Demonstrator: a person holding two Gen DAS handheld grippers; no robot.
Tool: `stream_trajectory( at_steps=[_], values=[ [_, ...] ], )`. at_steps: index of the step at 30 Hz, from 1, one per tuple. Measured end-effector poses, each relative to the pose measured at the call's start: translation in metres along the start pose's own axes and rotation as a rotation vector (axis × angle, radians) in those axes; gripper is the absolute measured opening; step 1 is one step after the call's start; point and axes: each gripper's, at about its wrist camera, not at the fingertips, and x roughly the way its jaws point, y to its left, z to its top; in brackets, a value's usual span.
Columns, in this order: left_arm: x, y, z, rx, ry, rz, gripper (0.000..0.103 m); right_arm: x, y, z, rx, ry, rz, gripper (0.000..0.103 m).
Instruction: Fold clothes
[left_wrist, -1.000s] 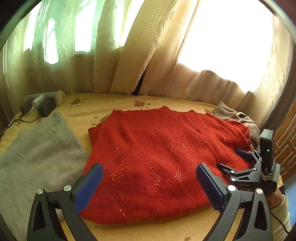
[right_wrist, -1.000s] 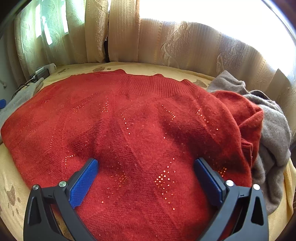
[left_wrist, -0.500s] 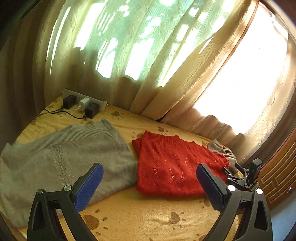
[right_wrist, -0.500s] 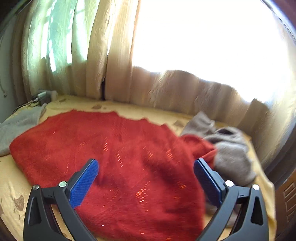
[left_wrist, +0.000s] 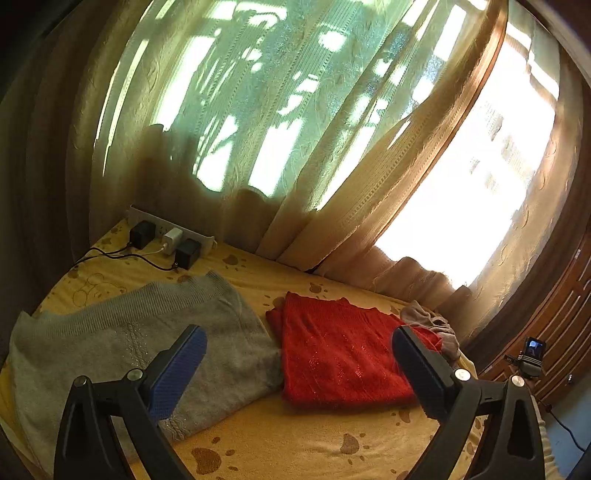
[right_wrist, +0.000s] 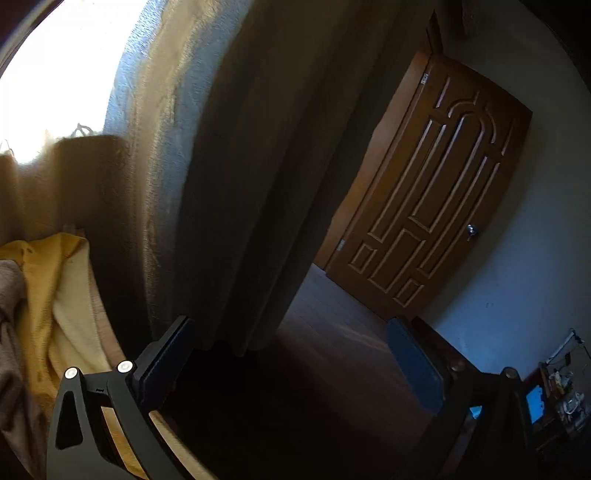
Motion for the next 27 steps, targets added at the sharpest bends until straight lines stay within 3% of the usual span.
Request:
stream_trajectory(
  at_steps=[1,4,5,6,8,12,15,18,21,23,26,27],
  values=[
    [0.001,0.004,0.003,-0.006,-0.003,-0.015,0.102,0.021,-0.014,-0.004,-0.012,0.056,-0.075,0.103],
    [0.013,0.019,0.007,-0.05,-0.011,-0.039,0.102,0.046,-0.048,-0.026,-0.015,0.119,-0.167,0.103],
    [0.02,0.024,0.005,-0.069,-0.009,-0.044,0.102,0.044,-0.057,-0.033,0.0,0.113,-0.152,0.103],
    [0.027,0.029,0.003,-0.089,-0.006,-0.051,0.102,0.032,-0.063,-0.04,0.035,0.082,-0.081,0.103],
    [0.048,0.03,-0.004,-0.117,0.02,-0.069,0.102,-0.003,-0.075,-0.056,0.12,-0.004,0.112,0.103],
    [0.094,-0.003,-0.026,-0.051,0.095,-0.118,0.102,-0.097,-0.07,-0.096,0.278,-0.186,0.726,0.103],
    [0.126,-0.046,-0.045,0.045,0.14,-0.169,0.102,-0.151,-0.033,-0.115,0.249,-0.249,1.111,0.103],
    [0.15,-0.09,-0.064,0.161,0.152,-0.172,0.102,-0.199,0.019,-0.121,0.11,-0.305,1.326,0.103],
    [0.165,-0.125,-0.08,0.315,0.098,-0.09,0.102,-0.235,0.074,-0.127,-0.05,-0.372,1.35,0.103],
    [0.173,-0.141,-0.092,0.419,0.043,-0.006,0.102,-0.246,0.11,-0.129,-0.172,-0.422,1.255,0.103],
    [0.189,-0.152,-0.105,0.516,0.005,0.091,0.102,-0.23,0.154,-0.13,-0.246,-0.402,1.191,0.103],
    [0.196,-0.152,-0.108,0.53,0.004,0.112,0.102,-0.223,0.163,-0.129,-0.242,-0.37,1.204,0.103]
  ],
)
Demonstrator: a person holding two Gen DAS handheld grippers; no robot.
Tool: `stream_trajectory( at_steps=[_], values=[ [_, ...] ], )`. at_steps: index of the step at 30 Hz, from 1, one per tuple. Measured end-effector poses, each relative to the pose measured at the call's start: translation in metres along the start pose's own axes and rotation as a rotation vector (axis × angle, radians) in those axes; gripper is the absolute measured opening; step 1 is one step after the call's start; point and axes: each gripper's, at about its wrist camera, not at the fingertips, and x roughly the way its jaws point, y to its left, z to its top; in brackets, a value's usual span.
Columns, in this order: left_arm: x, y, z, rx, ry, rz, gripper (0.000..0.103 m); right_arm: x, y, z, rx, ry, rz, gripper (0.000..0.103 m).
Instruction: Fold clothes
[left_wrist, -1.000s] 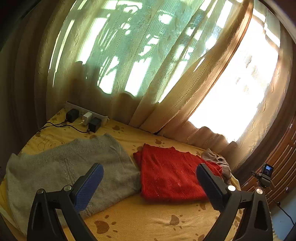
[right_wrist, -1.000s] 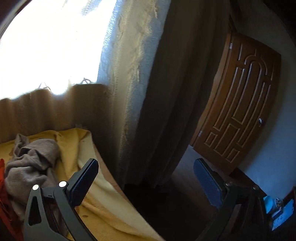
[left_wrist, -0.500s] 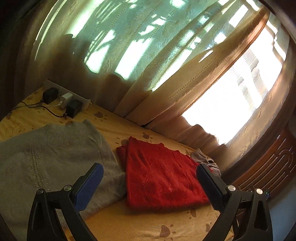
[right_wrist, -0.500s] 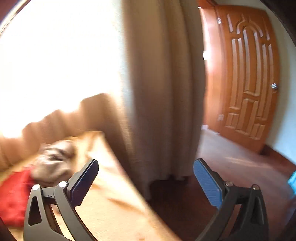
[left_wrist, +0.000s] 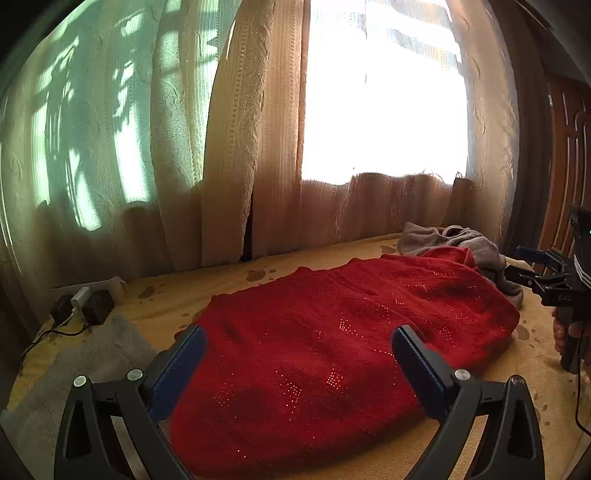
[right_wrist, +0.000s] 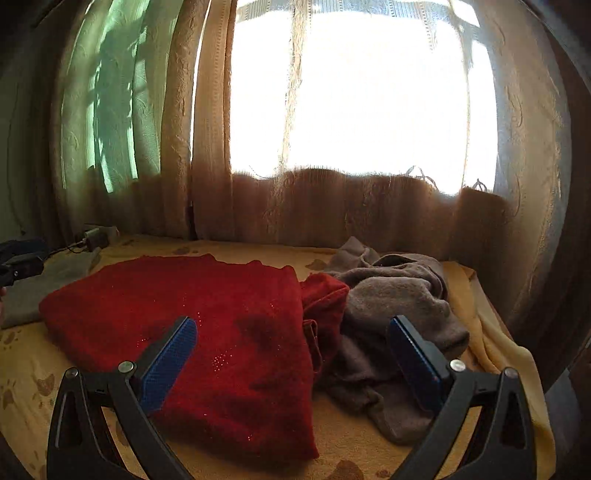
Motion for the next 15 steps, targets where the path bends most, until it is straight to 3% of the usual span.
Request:
stream_trajectory(
  at_steps=[8,15],
  values=[
    [0.054,0.025,-0.029,-0.204,0.146,-0.018,0.102,0.062,-0.031,0.003,0.198,0.134,0.091,0.103],
    [0.075,0.023,-0.052,-0.156,0.245,0.087,0.102,0.1,-0.019,-0.008,0.186,0.244,0.104,0.103]
  ],
)
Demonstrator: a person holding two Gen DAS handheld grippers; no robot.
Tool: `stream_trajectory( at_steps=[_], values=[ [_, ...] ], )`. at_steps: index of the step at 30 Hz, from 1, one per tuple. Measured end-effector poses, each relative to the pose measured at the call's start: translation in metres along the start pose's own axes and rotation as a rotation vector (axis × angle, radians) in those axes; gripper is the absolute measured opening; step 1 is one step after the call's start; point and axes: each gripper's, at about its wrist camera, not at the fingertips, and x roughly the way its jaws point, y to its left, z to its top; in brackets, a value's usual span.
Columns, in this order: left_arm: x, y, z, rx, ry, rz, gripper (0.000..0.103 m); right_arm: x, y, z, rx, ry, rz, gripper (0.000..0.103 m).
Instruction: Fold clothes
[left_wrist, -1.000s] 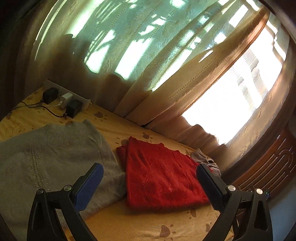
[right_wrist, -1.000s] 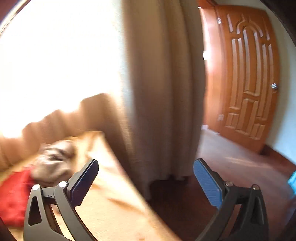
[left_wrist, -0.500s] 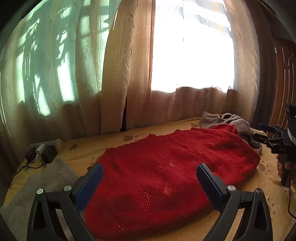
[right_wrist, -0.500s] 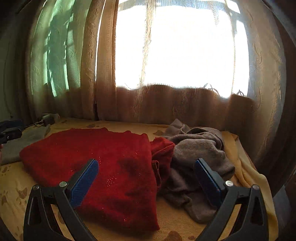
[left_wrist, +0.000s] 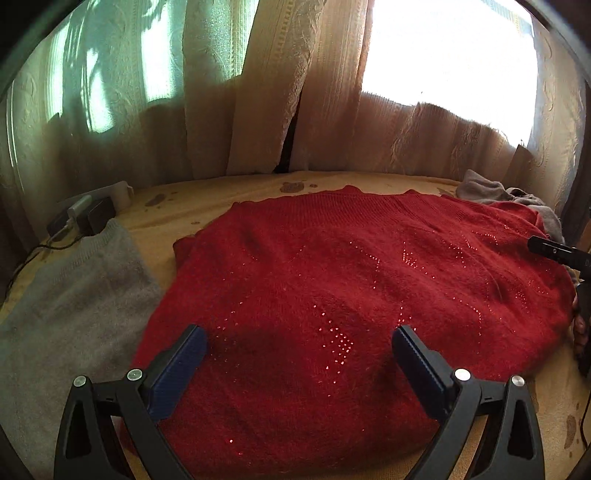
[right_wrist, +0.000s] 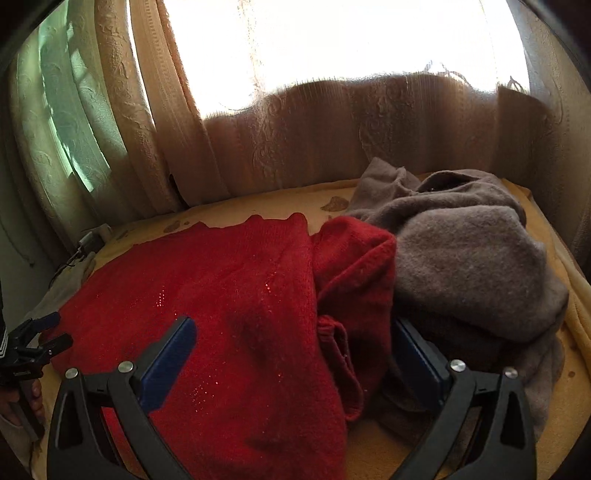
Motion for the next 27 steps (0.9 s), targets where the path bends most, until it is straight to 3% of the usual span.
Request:
stream_trajectory(
  at_steps=[6,27],
  values=[
    [0.006,-0.008,-0.001,0.036,0.031,0.046,0.102,0.009,-0.01,-0.001,0.045,0.048,0.008,0.103],
    [0.009,-0.008,-0.002,0.03,0.052,0.047,0.102,0.027,0.019,0.001,-0.111,0.141,-0.194,0.103]
  ],
)
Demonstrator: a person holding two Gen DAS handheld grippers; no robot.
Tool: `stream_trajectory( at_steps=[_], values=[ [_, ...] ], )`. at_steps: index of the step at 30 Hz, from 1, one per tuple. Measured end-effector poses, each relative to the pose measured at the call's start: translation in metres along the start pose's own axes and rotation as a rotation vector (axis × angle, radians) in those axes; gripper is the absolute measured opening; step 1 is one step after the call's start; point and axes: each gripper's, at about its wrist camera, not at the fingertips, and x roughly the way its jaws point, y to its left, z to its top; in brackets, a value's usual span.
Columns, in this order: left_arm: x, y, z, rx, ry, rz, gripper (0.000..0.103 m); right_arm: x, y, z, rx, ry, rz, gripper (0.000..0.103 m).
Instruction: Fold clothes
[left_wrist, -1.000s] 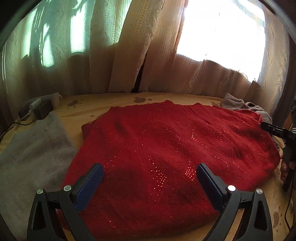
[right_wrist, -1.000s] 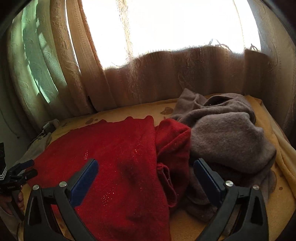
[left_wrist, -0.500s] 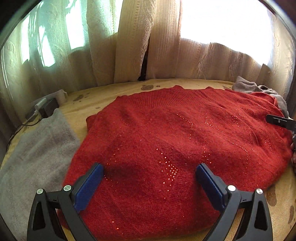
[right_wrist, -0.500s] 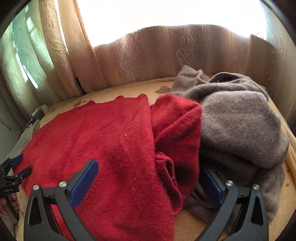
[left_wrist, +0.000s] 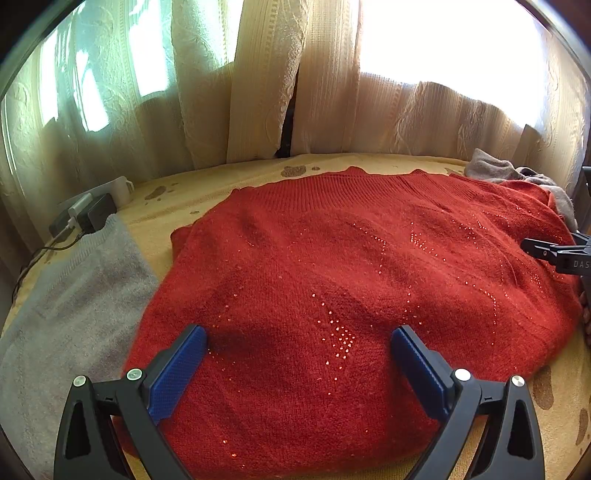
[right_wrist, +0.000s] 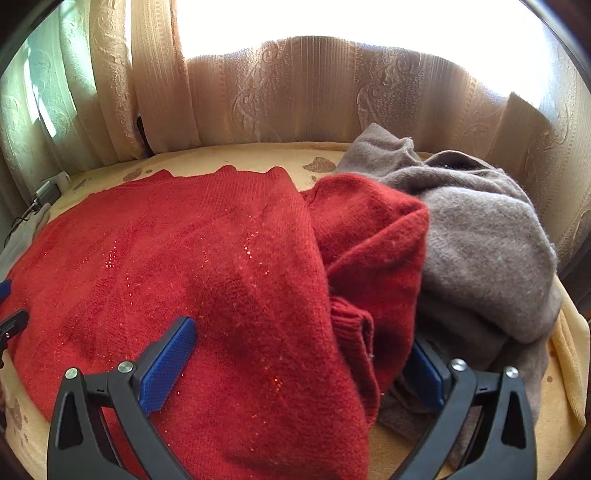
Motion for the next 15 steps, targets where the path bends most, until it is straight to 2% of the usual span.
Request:
stream_trajectory(
  at_steps=[5,11,12,13,15],
  values=[
    [0.0,0.0,0.0,-0.001,0.002,-0.001,0.102,-0.003,-0.004,-0.002,0.008,-0.011,0.016,0.103],
    [0.001,-0.002,0.0,-0.001,0.005,0.0,0.102,-0.012,-0.006,-0.003,0.025,-0.064,0.046,0.101],
    [0.001,-0.002,0.0,0.001,0.005,0.002,0.102,-0.015,-0.005,-0.003,0.022,-0.076,0.043,0.093],
    [0.001,-0.003,0.0,0.003,0.006,0.005,0.102,-0.016,-0.004,-0.003,0.018,-0.085,0.032,0.074],
    [0.002,-0.005,0.0,0.01,0.009,0.015,0.102,-0.019,-0.002,-0.003,0.01,-0.101,0.017,0.059]
  ],
)
